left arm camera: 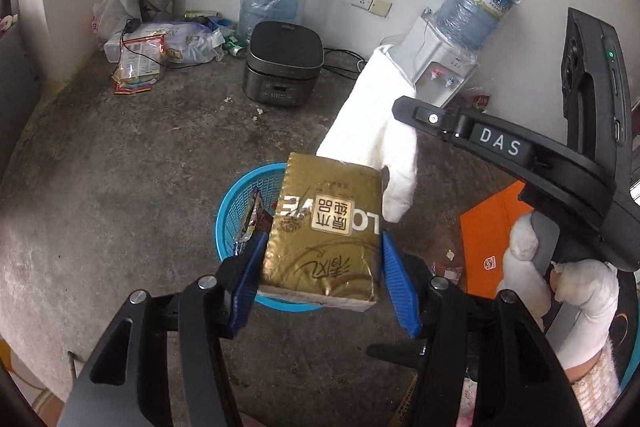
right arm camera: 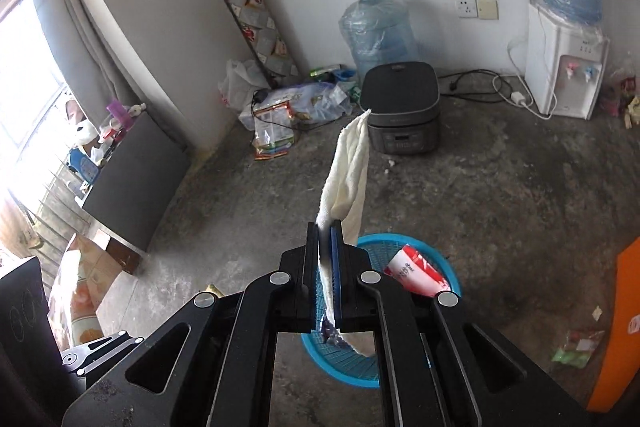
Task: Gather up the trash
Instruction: 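Carry the tissue pack and glove to the blue wastebasket and open both tools, then move both open tools back toward the table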
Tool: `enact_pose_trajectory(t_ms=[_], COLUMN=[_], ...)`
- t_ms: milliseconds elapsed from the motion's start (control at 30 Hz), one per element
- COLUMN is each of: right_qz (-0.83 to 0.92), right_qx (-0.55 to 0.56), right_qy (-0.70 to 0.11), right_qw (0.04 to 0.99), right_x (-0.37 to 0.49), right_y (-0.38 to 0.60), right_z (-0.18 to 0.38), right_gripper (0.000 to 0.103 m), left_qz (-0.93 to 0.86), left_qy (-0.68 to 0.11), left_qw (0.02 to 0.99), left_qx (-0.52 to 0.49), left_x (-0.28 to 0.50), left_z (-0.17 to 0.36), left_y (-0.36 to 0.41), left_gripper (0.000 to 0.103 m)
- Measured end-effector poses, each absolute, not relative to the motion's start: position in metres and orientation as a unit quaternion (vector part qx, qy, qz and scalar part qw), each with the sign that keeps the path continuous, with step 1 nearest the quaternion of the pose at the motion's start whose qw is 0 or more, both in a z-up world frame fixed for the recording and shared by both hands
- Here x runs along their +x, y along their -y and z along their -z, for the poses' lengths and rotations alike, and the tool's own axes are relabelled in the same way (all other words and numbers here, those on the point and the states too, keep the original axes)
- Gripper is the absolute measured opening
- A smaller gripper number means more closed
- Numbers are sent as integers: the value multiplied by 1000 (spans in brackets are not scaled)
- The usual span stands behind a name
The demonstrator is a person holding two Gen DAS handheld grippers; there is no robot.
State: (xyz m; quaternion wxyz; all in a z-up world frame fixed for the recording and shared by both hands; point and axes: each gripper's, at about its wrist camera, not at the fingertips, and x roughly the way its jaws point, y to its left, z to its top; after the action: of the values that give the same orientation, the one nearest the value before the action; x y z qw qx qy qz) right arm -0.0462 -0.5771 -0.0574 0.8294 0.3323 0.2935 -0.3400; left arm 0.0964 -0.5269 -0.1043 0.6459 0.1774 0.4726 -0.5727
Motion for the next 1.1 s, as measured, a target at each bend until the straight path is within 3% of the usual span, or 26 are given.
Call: enact_pose_trajectory(t_ms=[67,100,133,267,500,567,733,833,1100], right_qz=[340,339,344,345,335,327,301,271,122], right_qx=[347,361,374,412,412,403,358,341,334], right_qy=[-311,-324,-340,-349,-322,-306,-257,-225,-247], right_qw=[817,806,791,768,784,798,846,871,901], right_x=[-44,-43,-42,-56,-55,-52,-42,-40,-12], right_y=[588,594,601,599,592,585,539,501,402], right_z=[87,105,121,147,116,97,36,4,-35], right_gripper=[19,33,40,40,40,43,70,79,80], left_qz=[575,568,565,569,571,575,570,548,450], left_qy=[-481,-487,-494,-501,-467,-453,-412,-385,-331], left_qw=[639,640,637,632,662,671,705,738,826], left_qx=[173,175,176,161,135,120,89,82,70], left_x=[98,98,99,101,115,121,137,146,166], left_z=[125,134,142,143,98,76,20,-10,-56], left_y=[544,551,555,553,521,503,438,390,233], left_gripper=[73,73,73,74,74,75,80,83,85])
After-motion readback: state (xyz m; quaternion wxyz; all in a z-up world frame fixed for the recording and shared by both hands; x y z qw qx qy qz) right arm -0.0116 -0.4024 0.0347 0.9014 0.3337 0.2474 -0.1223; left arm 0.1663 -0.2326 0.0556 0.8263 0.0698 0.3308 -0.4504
